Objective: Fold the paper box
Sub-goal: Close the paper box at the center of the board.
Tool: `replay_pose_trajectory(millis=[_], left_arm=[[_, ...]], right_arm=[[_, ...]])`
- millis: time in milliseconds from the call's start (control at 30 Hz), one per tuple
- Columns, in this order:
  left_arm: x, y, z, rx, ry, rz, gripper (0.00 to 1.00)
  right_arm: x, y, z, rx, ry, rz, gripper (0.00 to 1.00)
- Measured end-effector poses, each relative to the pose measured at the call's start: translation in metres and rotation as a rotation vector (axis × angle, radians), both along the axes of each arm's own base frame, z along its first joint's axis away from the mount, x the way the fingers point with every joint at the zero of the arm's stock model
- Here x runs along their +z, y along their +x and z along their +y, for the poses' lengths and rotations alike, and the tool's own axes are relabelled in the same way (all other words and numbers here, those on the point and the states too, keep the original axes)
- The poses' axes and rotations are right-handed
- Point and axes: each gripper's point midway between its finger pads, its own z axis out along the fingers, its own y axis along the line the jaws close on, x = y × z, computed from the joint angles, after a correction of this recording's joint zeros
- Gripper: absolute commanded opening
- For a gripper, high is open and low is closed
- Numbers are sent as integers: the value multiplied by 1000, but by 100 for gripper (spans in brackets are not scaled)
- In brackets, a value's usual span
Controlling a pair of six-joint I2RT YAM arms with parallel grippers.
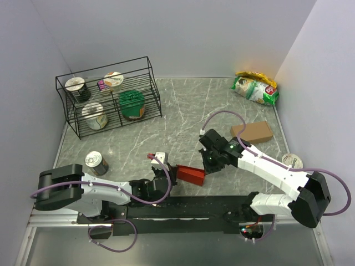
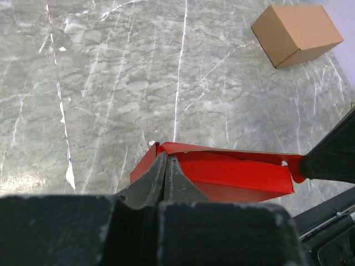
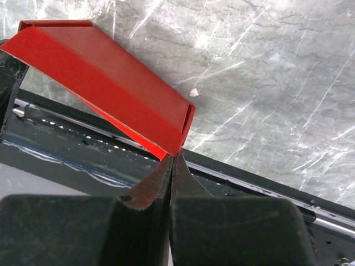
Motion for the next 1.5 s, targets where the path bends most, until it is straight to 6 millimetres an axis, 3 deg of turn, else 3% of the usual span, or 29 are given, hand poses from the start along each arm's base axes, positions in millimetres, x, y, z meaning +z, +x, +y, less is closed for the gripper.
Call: replay_pose_trajectory(millis=[1500], left_arm=[[-3,-2,-4,0,87,-68,1]], right_arm=[[11,19,-2,-204,164,-25,0]])
